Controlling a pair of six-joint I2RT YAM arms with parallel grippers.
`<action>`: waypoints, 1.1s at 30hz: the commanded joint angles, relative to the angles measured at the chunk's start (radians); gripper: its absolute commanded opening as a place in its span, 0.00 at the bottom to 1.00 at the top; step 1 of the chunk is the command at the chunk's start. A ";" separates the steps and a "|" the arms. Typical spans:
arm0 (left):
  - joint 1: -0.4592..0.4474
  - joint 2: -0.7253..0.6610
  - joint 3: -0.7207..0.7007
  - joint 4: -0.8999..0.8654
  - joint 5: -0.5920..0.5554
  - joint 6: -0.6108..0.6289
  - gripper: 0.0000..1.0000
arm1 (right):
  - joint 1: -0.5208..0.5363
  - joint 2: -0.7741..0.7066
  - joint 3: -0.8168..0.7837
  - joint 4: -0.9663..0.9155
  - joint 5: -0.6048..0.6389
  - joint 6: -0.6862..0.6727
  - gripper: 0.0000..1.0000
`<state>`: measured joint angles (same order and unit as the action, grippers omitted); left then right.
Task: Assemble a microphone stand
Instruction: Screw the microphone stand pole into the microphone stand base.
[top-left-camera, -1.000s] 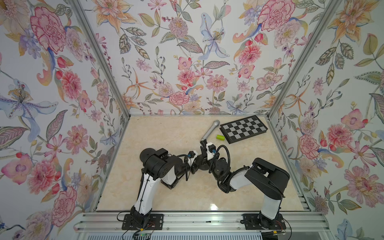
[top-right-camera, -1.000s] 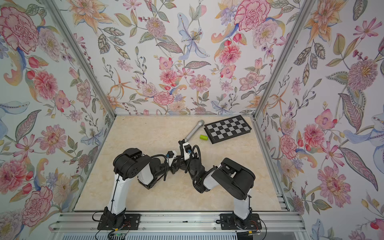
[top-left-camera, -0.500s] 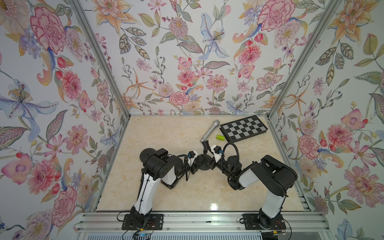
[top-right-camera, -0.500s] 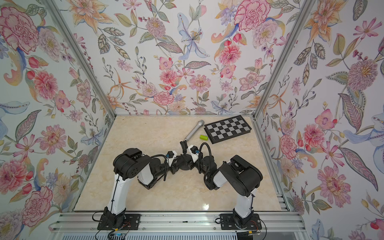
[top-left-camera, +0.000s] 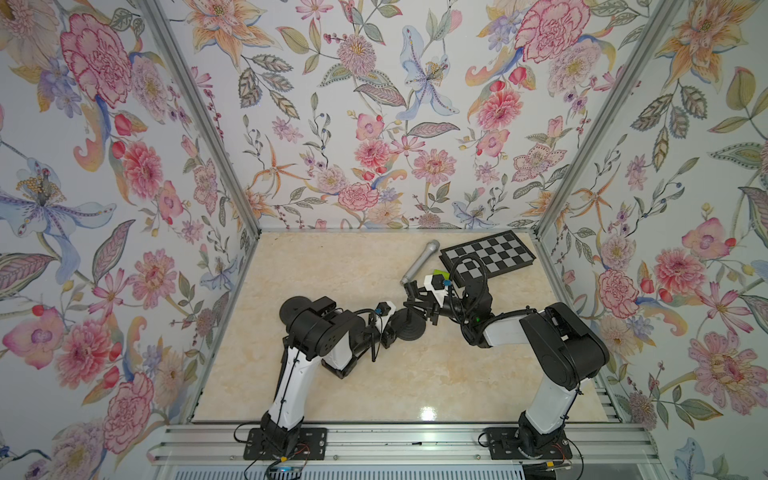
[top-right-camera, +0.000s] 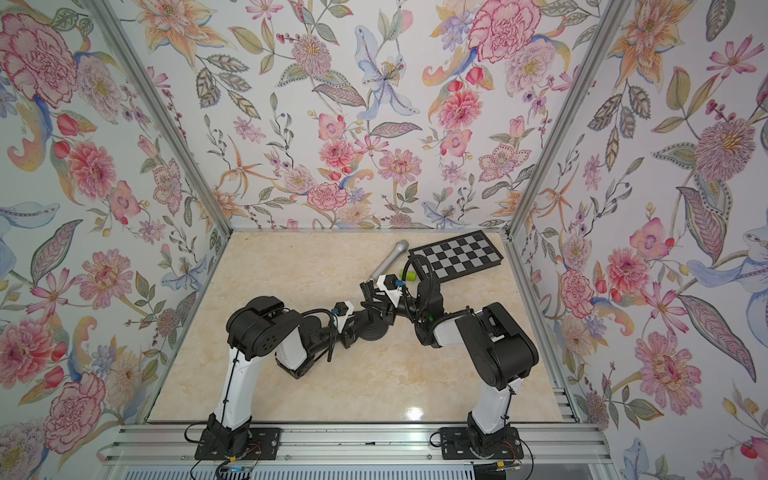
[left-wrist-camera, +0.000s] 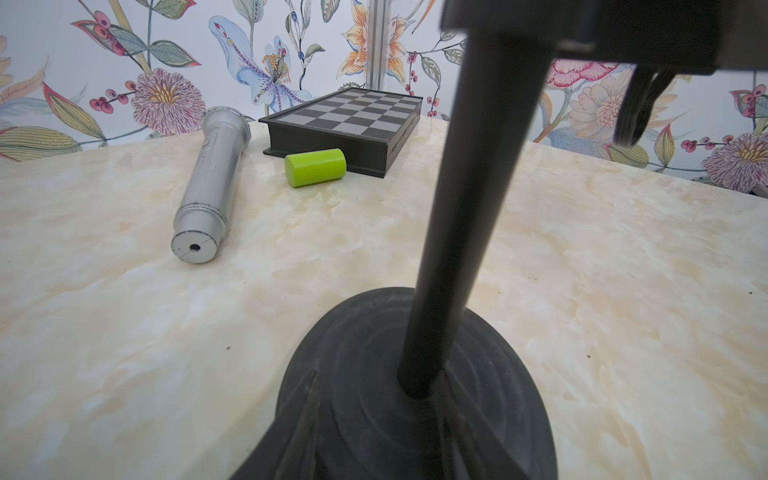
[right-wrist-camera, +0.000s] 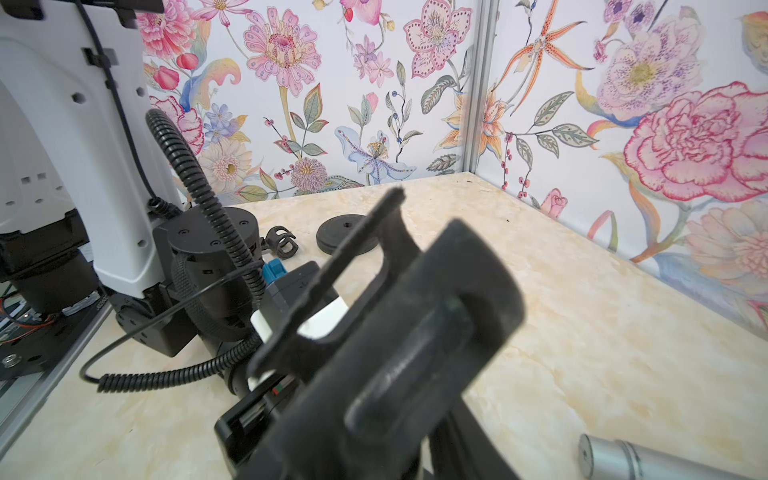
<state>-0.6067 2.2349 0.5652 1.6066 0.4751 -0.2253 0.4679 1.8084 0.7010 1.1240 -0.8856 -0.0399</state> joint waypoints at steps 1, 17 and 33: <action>0.001 0.073 -0.031 0.155 -0.040 0.020 0.46 | -0.004 0.038 0.029 -0.044 -0.051 -0.013 0.30; 0.002 0.083 -0.031 0.171 -0.044 0.014 0.46 | 0.342 0.079 -0.197 0.218 1.260 0.180 0.00; -0.002 0.067 -0.040 0.168 -0.044 0.033 0.46 | 0.340 0.045 -0.294 0.423 0.808 -0.049 0.62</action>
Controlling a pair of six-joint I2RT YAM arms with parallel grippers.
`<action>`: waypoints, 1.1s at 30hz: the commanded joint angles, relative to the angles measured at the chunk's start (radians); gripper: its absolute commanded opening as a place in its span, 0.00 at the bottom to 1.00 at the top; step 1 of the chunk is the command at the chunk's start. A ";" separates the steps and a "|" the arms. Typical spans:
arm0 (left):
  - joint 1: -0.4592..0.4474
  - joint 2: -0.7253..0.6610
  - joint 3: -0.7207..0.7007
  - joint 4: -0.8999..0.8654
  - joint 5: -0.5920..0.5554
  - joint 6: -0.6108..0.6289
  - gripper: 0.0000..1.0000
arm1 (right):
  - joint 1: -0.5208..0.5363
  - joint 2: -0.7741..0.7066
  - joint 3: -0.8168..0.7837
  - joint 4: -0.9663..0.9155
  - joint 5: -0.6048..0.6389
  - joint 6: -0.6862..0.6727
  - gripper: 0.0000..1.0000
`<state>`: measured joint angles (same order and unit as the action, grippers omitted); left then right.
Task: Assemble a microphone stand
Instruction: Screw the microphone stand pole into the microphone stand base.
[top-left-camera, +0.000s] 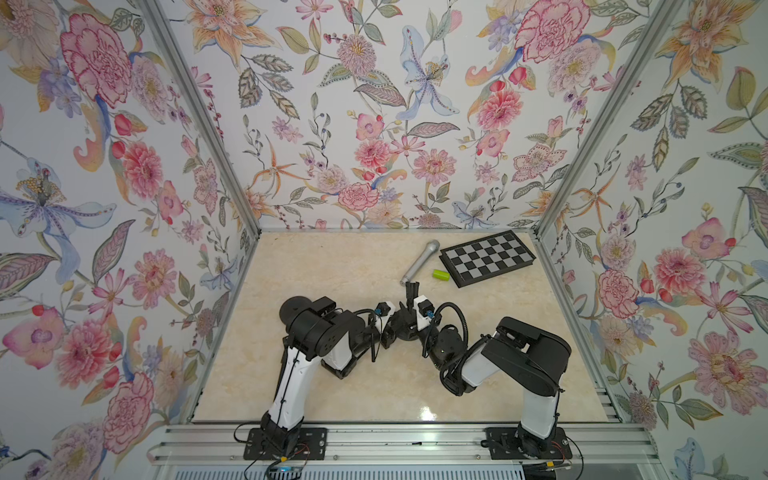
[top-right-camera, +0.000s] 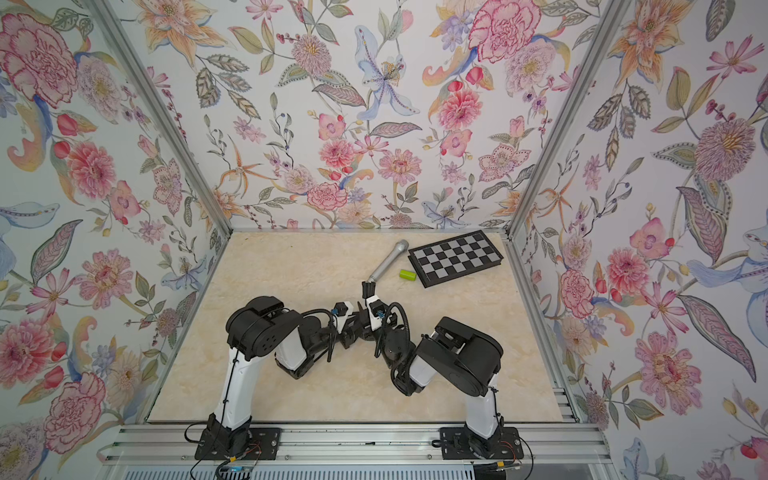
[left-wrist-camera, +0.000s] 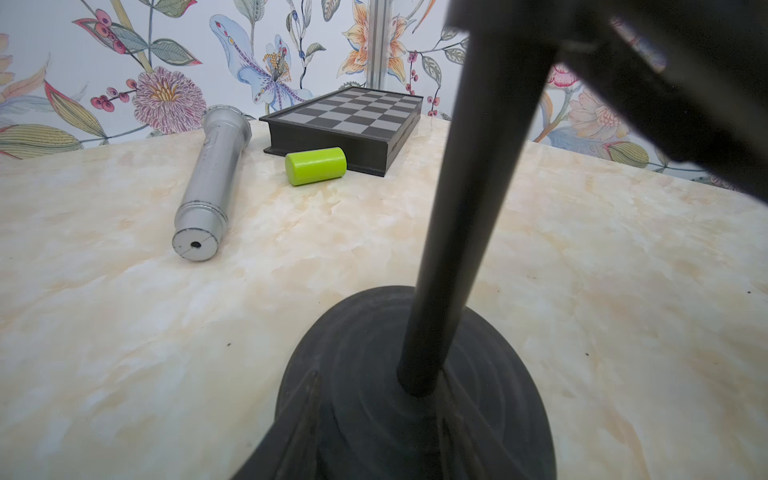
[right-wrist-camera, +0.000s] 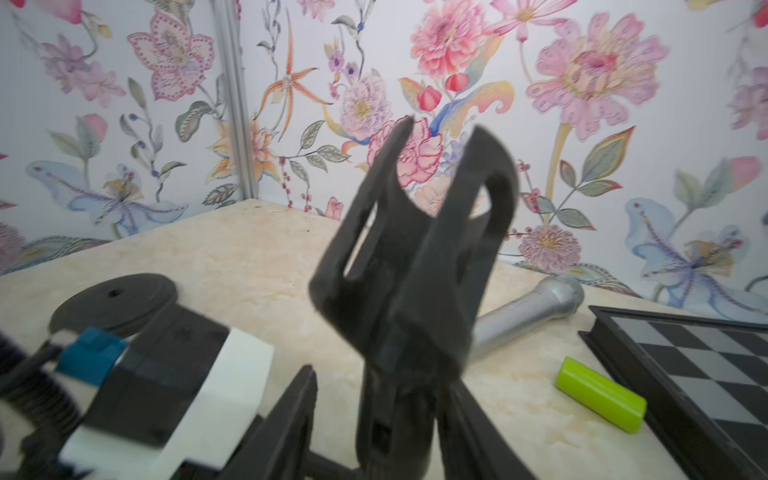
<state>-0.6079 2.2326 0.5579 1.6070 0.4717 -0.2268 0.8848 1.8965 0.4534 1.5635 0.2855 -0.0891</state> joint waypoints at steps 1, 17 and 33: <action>-0.001 0.063 -0.033 0.155 -0.040 0.038 0.46 | -0.120 -0.068 -0.053 -0.035 -0.451 0.030 0.63; -0.007 0.064 -0.030 0.173 -0.047 0.028 0.46 | -0.444 -0.067 0.252 -0.454 -1.240 0.052 0.46; -0.004 0.075 -0.055 0.230 -0.089 0.012 0.45 | -0.281 -0.055 0.036 -0.112 -0.514 0.097 0.00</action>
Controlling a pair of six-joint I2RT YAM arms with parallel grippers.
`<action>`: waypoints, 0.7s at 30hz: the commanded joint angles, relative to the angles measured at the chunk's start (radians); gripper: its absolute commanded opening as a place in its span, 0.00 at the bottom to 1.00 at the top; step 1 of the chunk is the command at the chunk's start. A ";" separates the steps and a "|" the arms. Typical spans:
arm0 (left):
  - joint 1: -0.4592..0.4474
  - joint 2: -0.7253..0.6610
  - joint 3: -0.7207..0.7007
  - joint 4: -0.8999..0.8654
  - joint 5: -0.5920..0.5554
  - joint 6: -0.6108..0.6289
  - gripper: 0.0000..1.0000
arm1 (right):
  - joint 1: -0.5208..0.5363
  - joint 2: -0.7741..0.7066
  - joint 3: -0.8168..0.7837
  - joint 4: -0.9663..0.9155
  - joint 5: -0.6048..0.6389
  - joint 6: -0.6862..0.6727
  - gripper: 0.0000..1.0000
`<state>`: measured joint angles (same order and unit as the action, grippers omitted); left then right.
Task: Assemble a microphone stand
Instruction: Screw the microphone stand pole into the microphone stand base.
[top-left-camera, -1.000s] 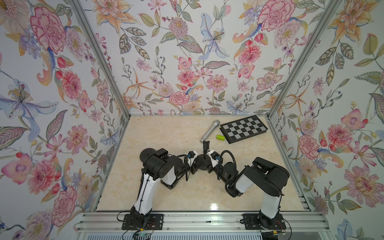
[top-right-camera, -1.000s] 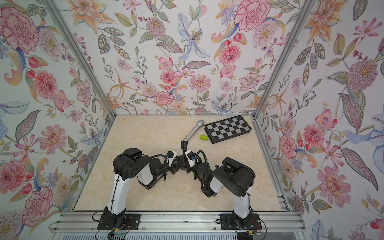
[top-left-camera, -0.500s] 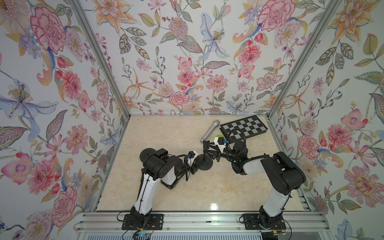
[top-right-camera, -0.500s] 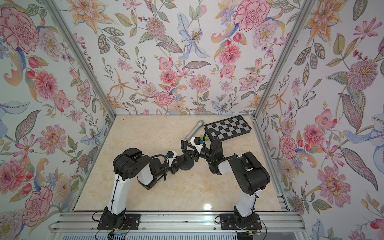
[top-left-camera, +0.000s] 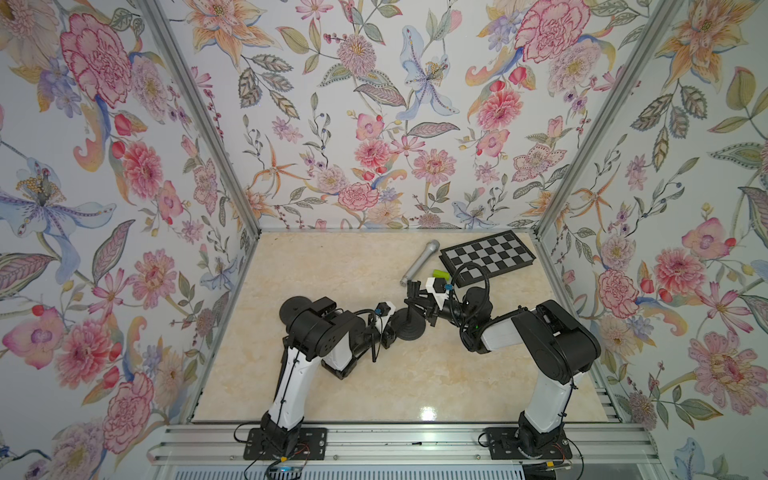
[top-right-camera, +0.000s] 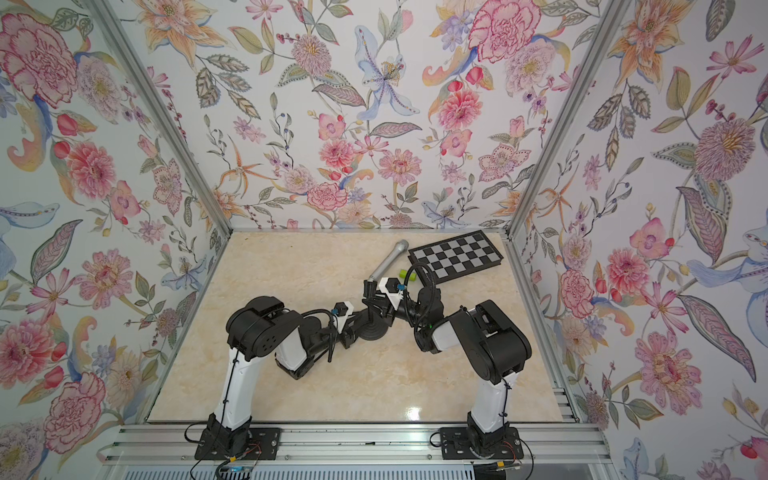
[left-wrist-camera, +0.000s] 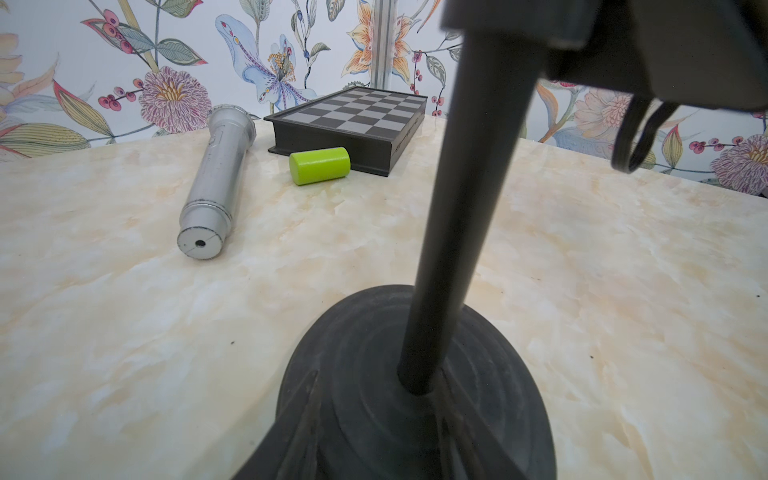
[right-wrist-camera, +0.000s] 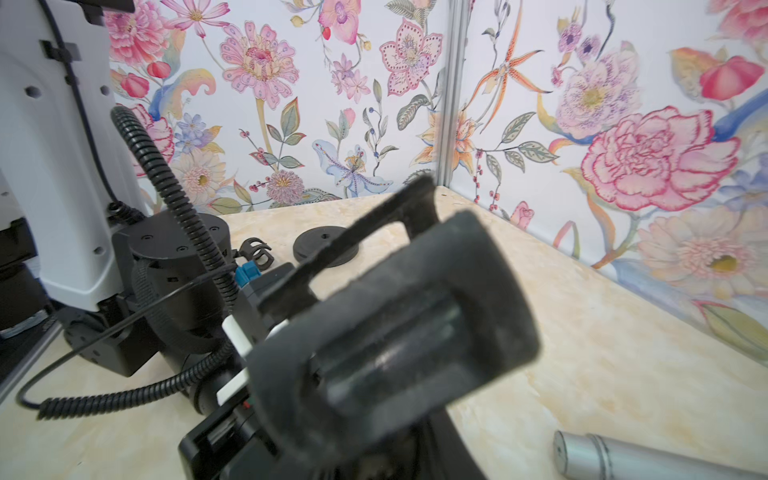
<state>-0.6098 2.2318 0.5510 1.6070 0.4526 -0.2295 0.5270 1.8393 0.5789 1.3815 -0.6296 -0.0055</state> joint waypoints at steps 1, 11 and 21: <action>-0.004 0.078 -0.047 0.229 -0.069 0.012 0.45 | 0.142 0.000 -0.105 0.079 0.582 -0.009 0.00; 0.002 0.077 -0.050 0.230 -0.081 0.011 0.44 | 0.522 0.200 -0.002 0.110 1.370 -0.034 0.00; 0.003 0.069 -0.061 0.230 -0.091 0.014 0.45 | 0.300 0.060 -0.162 0.189 0.620 -0.020 0.55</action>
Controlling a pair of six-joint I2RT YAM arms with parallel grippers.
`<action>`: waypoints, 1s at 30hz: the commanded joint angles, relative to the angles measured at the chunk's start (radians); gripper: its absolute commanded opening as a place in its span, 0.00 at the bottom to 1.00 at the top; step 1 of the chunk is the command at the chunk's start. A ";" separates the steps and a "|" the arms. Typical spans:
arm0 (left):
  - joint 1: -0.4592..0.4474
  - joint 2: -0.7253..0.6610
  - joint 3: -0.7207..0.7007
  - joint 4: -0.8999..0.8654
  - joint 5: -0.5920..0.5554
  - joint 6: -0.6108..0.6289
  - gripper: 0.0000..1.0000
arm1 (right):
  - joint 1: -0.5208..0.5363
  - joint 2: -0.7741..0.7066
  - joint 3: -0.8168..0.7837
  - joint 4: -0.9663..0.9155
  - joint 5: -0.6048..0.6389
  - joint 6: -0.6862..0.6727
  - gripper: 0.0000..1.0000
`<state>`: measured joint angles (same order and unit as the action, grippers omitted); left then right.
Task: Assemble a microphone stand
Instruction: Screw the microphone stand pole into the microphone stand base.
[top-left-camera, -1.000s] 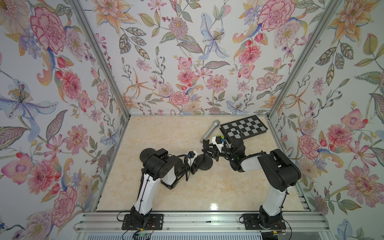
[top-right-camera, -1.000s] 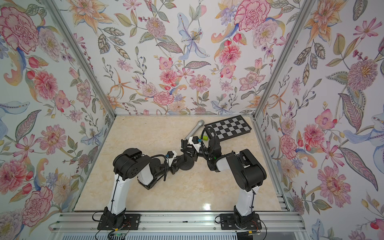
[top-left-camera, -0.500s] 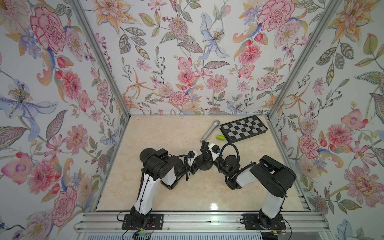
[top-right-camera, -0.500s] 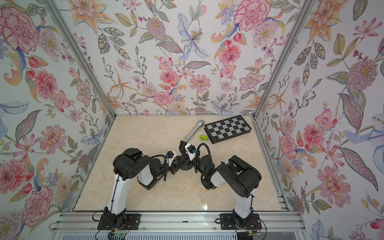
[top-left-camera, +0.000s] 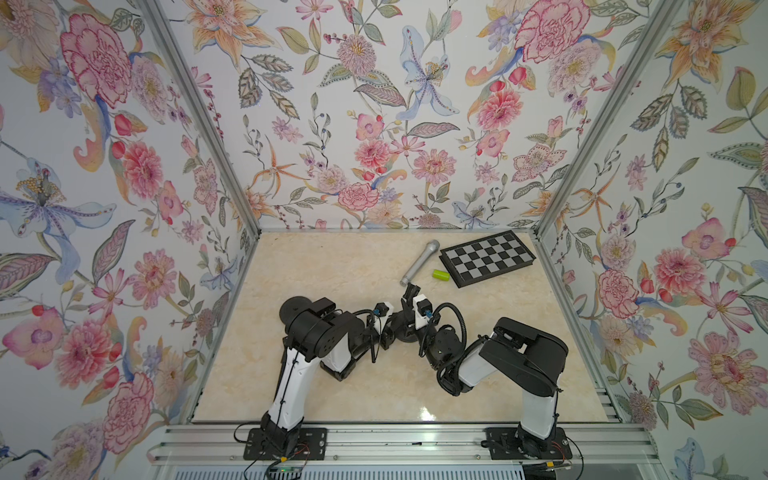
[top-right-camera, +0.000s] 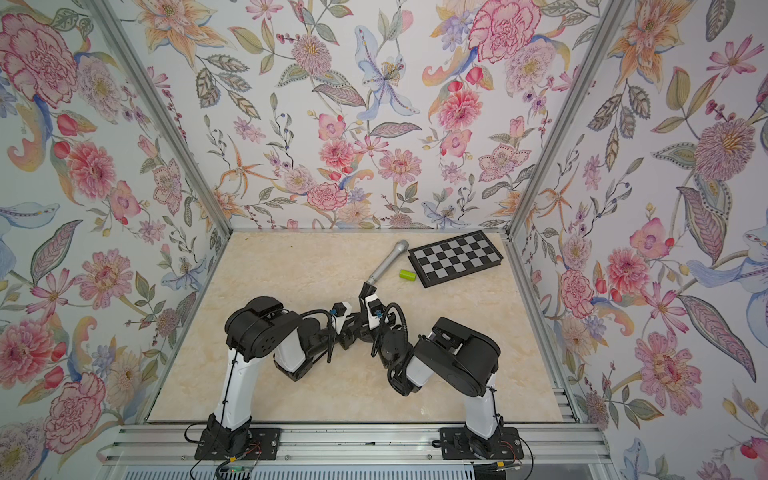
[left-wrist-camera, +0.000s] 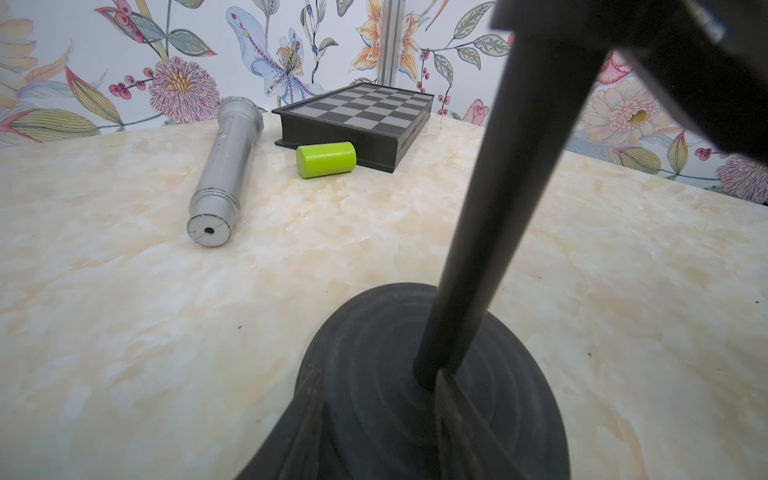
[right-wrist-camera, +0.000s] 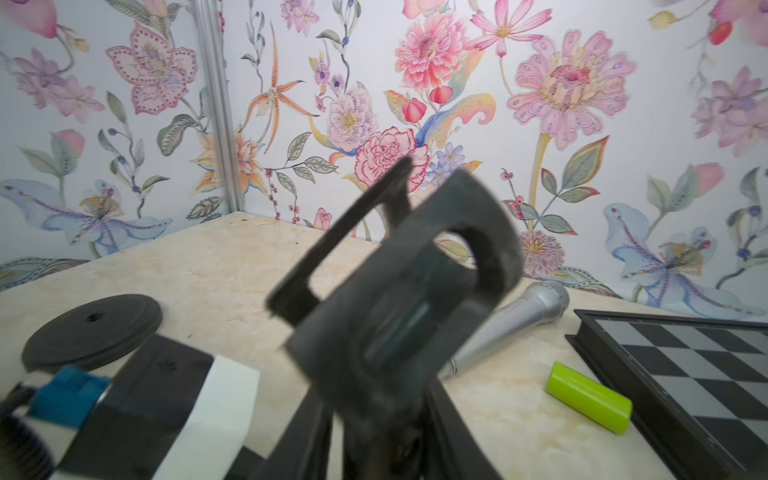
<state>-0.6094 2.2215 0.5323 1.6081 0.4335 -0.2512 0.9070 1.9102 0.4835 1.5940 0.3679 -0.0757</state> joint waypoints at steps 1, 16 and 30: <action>0.003 0.081 -0.043 0.228 -0.071 0.034 0.44 | -0.122 -0.028 -0.075 -0.032 -0.462 0.059 0.57; 0.005 0.088 -0.030 0.229 -0.064 0.018 0.44 | -0.426 -0.073 0.190 -0.447 -1.272 0.069 0.48; 0.012 0.087 -0.035 0.229 -0.064 0.020 0.45 | -0.417 -0.117 0.173 -0.489 -1.126 -0.032 0.00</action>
<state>-0.6067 2.2246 0.5373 1.6081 0.4328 -0.2562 0.4816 1.8286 0.6983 1.0744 -0.8452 -0.1009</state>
